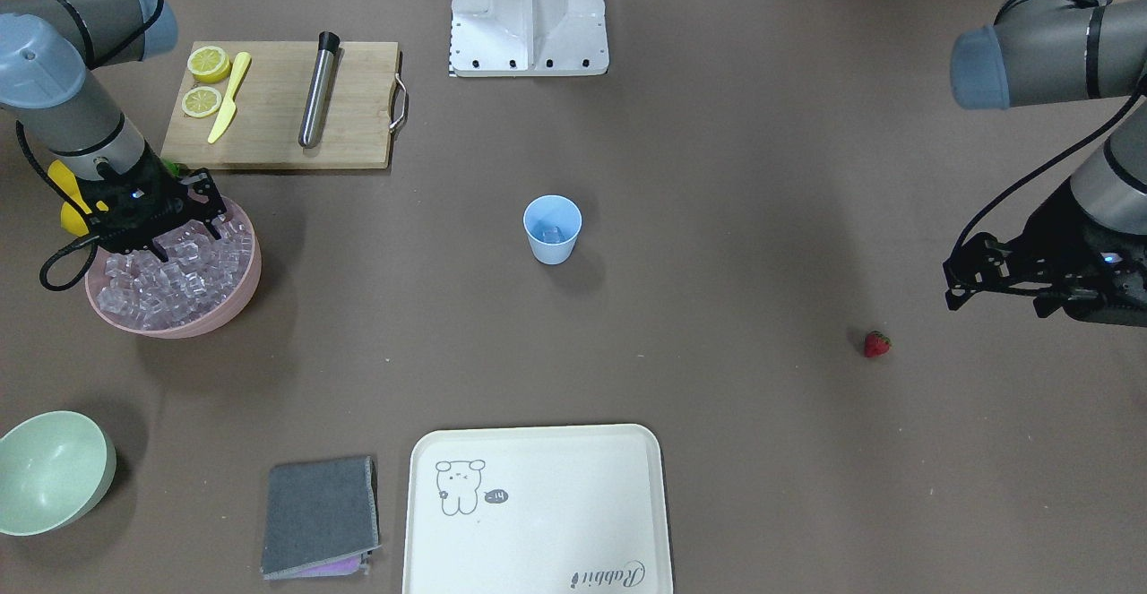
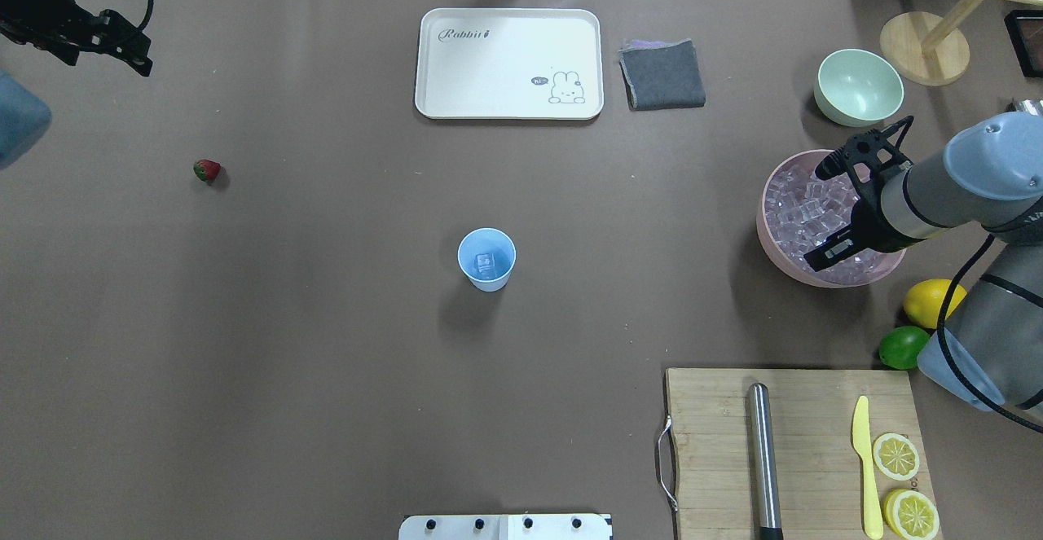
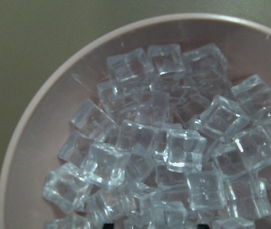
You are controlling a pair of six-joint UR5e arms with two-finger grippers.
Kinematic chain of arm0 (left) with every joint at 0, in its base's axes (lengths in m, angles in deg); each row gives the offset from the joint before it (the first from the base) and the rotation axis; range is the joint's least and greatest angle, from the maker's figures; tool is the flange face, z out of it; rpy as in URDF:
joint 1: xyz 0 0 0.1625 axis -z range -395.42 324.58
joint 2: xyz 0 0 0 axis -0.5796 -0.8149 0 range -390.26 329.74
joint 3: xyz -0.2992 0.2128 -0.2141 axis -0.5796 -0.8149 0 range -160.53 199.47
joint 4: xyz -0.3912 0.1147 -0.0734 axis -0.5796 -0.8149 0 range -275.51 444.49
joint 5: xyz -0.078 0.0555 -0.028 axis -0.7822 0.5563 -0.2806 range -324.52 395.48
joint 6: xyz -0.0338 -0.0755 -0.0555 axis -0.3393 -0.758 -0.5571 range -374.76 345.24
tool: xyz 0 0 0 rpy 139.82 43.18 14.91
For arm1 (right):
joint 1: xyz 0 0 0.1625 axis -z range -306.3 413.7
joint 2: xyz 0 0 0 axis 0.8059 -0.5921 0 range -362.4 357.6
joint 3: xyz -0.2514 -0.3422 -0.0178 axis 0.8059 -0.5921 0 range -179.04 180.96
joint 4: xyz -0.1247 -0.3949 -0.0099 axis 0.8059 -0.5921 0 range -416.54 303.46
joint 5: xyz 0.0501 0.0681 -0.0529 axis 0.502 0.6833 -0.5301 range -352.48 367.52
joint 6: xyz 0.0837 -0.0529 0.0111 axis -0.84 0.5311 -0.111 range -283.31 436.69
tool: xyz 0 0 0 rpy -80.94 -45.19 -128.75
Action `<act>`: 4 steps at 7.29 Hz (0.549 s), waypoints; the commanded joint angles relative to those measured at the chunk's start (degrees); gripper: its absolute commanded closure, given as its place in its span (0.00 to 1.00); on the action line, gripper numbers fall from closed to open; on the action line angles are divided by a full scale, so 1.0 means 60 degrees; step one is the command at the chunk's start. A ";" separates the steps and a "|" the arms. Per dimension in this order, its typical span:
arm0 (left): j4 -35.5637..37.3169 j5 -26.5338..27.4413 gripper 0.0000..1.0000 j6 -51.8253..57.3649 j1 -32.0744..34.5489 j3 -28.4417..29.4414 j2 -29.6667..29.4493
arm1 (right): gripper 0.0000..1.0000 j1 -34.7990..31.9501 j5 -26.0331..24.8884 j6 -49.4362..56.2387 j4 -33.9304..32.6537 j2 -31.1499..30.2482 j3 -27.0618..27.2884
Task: Put ice and strawberries in cup
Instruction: 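Grasp a second ice cube with the right gripper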
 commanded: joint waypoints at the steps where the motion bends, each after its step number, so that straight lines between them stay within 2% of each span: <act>1: 0.0000 -0.0013 0.02 0.0008 -0.0017 0.0003 0.0052 | 0.81 -0.0038 0.0070 0.0068 -0.0017 0.0086 0.0006; 2: -0.0072 -0.0013 0.02 0.0008 -0.0031 0.0018 0.0067 | 0.99 -0.0184 0.0100 0.0083 -0.0031 0.0101 0.0006; 4: -0.0073 -0.0013 0.02 -0.0006 -0.0075 0.0003 0.0067 | 1.00 -0.0492 0.0158 0.0127 -0.0031 0.0086 0.0035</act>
